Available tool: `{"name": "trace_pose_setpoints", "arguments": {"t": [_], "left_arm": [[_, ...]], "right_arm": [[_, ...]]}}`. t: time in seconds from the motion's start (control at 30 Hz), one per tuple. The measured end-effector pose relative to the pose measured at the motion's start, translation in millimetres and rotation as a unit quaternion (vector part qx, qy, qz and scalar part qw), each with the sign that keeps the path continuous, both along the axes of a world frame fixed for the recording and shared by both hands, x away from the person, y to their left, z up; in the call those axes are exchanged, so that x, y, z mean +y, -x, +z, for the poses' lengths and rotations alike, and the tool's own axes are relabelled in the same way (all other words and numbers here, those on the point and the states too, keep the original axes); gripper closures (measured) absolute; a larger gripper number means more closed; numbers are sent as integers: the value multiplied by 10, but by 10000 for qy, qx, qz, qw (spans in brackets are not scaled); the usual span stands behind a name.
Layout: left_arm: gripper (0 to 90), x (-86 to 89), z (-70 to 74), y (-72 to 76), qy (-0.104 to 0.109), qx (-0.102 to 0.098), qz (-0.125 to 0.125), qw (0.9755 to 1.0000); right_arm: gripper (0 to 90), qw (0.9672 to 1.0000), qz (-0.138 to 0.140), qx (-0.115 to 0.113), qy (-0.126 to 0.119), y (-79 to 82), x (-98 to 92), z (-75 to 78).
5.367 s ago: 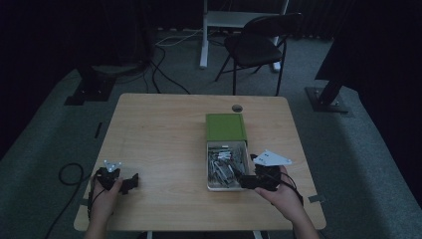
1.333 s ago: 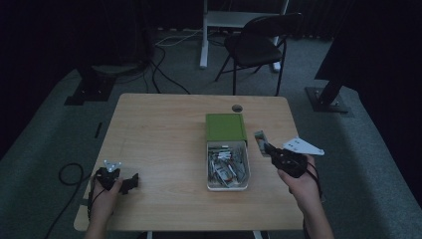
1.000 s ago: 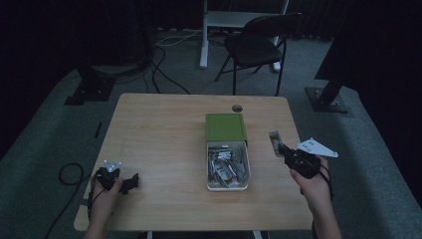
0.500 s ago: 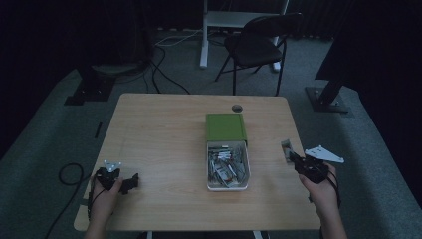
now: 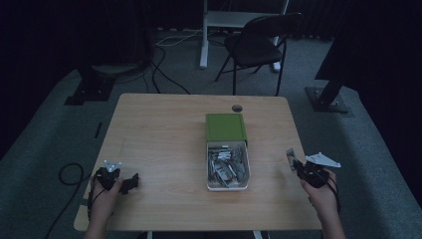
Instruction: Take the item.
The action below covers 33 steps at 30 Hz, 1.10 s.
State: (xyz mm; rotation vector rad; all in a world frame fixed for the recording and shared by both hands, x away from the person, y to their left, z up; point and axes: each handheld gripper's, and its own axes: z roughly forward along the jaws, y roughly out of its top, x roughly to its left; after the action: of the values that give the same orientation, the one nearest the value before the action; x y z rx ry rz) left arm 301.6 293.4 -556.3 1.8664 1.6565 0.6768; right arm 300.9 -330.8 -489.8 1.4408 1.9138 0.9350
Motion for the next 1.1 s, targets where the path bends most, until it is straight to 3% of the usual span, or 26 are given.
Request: {"name": "trace_pose_setpoints", "arguments": {"t": [0.53, 0.73, 1.1], "left_arm": [[26, 0, 0, 0, 1, 0, 1, 10000], [26, 0, 0, 0, -1, -1, -1, 10000], [26, 0, 0, 0, 1, -1, 2, 10000]], "right_arm": [[895, 9993, -167, 283, 160, -30, -34, -238], [895, 9990, -80, 330, 276, -36, 46, -290], [888, 9975, 361, 579, 180, -36, 306, -428]]}}
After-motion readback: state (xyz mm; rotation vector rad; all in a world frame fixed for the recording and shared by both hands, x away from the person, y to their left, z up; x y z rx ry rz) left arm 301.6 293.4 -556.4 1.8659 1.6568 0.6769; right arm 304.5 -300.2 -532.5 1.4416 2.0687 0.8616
